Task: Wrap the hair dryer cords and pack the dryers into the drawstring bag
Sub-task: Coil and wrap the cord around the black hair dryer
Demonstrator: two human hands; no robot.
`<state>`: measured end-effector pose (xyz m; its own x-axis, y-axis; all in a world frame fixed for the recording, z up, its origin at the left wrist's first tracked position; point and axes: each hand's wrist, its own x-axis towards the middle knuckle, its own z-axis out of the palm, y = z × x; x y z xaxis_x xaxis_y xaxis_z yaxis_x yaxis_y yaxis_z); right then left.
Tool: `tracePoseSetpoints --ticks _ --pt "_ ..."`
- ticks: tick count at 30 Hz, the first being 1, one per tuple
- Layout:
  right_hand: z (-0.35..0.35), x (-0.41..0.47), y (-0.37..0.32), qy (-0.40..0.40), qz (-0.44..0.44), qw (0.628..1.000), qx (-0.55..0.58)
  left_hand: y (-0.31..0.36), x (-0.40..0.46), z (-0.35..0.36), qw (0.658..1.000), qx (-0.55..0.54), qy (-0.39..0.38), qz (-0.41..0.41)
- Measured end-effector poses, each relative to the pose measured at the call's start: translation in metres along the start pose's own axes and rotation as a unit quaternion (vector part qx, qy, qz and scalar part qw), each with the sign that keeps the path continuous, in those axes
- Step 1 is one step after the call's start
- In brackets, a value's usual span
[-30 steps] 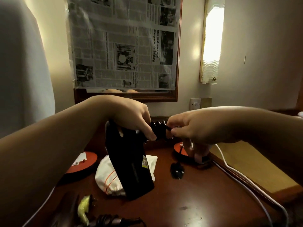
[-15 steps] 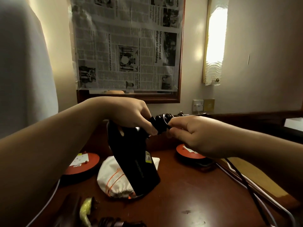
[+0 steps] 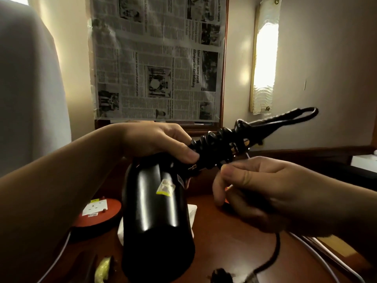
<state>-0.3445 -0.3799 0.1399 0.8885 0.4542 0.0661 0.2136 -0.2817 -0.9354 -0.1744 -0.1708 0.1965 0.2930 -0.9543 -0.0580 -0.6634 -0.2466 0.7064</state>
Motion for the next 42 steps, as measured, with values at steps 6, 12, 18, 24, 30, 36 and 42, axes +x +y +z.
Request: tracePoseSetpoints --ticks 6,12,18,24,30,36,42 --pt "-0.033 0.02 0.027 -0.092 0.027 0.995 -0.037 0.007 -0.008 -0.003 0.999 -0.043 0.016 0.009" --pt "-0.076 0.061 0.056 0.053 0.147 0.948 -0.278 0.004 0.008 0.017 0.995 0.026 -0.069 -0.06" --pt "-0.063 0.086 -0.008 0.025 0.031 0.929 -0.369 -0.004 0.018 0.03 0.979 0.087 -0.109 -0.147" --pt "-0.05 0.105 -0.037 -0.004 0.076 0.852 -0.518 -0.018 0.038 0.035 0.962 0.169 -0.061 -0.204" --pt "-0.046 0.115 -0.037 0.035 0.122 0.849 -0.512 -0.054 0.052 0.025 0.941 0.231 0.0 -0.248" --pt "-0.049 0.104 -0.025 0.081 0.149 0.912 -0.374 -0.07 0.045 0.007 0.942 0.208 0.118 -0.234" --pt "-0.056 0.085 0.017 0.032 0.149 0.977 -0.149 -0.073 0.024 -0.014 0.971 0.049 0.144 -0.185"
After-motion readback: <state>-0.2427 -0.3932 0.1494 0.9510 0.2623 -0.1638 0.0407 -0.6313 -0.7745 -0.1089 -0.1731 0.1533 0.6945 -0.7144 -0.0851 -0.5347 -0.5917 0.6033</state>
